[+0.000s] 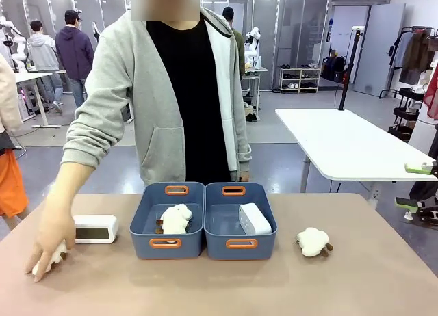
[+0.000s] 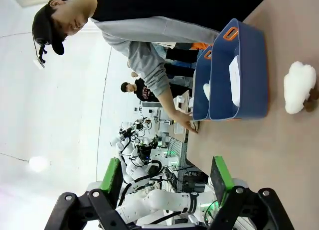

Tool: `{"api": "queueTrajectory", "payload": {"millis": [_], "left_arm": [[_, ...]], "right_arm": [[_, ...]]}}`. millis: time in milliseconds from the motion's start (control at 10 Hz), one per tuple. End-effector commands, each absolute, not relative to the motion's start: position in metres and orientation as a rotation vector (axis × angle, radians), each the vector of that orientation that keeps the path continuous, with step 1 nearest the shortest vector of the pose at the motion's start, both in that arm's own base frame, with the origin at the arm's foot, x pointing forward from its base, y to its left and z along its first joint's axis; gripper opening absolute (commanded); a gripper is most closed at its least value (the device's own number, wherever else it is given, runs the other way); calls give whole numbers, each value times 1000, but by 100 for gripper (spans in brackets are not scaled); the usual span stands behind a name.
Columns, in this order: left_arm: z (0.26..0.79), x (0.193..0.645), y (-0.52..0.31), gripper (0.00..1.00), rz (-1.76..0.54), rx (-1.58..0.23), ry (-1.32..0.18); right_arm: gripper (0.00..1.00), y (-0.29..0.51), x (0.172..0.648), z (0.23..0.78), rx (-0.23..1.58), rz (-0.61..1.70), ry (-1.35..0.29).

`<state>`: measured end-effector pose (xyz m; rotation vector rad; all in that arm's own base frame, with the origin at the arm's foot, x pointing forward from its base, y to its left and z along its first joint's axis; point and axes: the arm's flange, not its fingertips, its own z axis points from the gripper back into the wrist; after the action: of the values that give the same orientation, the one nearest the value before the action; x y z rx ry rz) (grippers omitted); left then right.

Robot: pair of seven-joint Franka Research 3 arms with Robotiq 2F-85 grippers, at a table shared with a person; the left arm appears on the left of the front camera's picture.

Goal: Sort the digital clocks into the basket.
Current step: Pick up the Digital clock from the table and place it into the empty Plastic storage basket.

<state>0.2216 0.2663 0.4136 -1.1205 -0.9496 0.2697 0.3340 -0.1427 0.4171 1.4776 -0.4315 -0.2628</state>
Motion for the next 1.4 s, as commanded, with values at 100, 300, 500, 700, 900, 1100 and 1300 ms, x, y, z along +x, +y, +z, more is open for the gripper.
{"api": "queueTrajectory", "payload": {"millis": [100,300,500,700,900,1100,1300], "left_arm": [[415,222,267,100,262,-1134,-969],[425,224,263,100,203,-979,-920],[436,230,265,100,72,-545,-892],[454,229,263,100,-272,-86,-950],[476,241,247,100,-502,15,-953],[498,284,208,100,-757,-17,-813],[512,332,153,100,-958,-16,-709]], "right_arm": [[90,-143,334,421,1482,-289,-426],[90,-143,334,421,1482,-289,-426],[90,-143,334,421,1482,-289,-426],[90,-143,334,421,1482,-289,-426],[90,-143,334,421,1482,-289,-426],[90,-143,334,421,1482,-289,-426],[90,-143,334,421,1482,-289,-426]]}}
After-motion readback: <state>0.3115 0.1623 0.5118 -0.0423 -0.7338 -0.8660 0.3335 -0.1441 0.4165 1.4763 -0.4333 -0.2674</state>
